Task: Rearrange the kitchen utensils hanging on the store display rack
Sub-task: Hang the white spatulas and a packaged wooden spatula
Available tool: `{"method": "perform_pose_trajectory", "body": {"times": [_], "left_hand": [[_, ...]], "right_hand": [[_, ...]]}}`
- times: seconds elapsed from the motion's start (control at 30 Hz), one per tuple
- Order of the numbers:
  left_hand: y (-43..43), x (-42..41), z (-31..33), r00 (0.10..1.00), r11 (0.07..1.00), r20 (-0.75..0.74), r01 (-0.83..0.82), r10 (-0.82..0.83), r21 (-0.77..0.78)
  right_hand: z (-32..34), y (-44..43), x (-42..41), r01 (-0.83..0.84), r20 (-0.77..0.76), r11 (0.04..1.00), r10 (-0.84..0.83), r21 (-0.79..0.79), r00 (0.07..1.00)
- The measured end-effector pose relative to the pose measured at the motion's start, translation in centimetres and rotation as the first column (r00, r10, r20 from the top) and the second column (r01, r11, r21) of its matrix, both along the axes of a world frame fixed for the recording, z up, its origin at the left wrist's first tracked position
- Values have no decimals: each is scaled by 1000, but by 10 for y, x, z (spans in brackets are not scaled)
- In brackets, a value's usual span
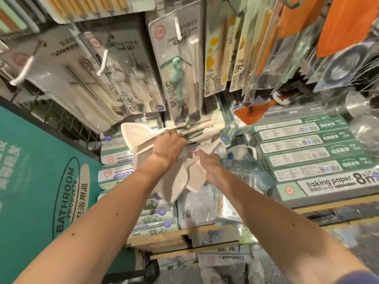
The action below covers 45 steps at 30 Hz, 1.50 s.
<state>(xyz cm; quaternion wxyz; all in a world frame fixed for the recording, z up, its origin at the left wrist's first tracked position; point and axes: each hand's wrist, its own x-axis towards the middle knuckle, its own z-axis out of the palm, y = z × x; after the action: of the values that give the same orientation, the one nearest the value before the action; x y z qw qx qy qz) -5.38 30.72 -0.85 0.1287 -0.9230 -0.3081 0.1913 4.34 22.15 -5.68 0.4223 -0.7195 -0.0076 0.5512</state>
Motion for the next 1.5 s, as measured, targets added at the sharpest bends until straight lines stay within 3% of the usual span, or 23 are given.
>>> {"method": "perform_pose_trajectory", "body": {"times": [0.17,0.37,0.5,0.7,0.8,0.93,1.17,1.23,1.37,1.5], "left_hand": [[-13,-4,22,992,989,77,-86,95,-120],[-45,-18,52,940,880,154,-217,306,-423],[-75,-32,67,867,821,284,-214,408,-529],[-136,-51,69,673,569,331,-163,661,-806],[-167,-45,69,643,525,361,-77,676,-847],[-207,-32,66,660,591,450,12,601,-806],[-248,2,82,625,444,440,162,645,-881],[-252,17,98,514,458,486,191,707,-868],[-260,61,140,189,518,573,274,797,-811],[-284,116,174,22,597,640,336,768,-729]], "right_hand": [[11,-21,7,22,-123,990,-5,140,992],[41,-67,20,-51,-92,978,70,203,993],[58,-97,23,-38,-87,977,57,209,995],[80,-138,35,-48,2,940,51,338,999],[94,-156,45,-47,88,938,17,343,996],[115,-185,61,-33,150,931,-24,363,988],[148,-229,97,-135,238,895,33,425,971],[156,-239,108,-204,274,876,87,437,958],[174,-256,128,-386,403,809,205,444,892],[200,-275,152,-543,533,713,278,443,799]]}}
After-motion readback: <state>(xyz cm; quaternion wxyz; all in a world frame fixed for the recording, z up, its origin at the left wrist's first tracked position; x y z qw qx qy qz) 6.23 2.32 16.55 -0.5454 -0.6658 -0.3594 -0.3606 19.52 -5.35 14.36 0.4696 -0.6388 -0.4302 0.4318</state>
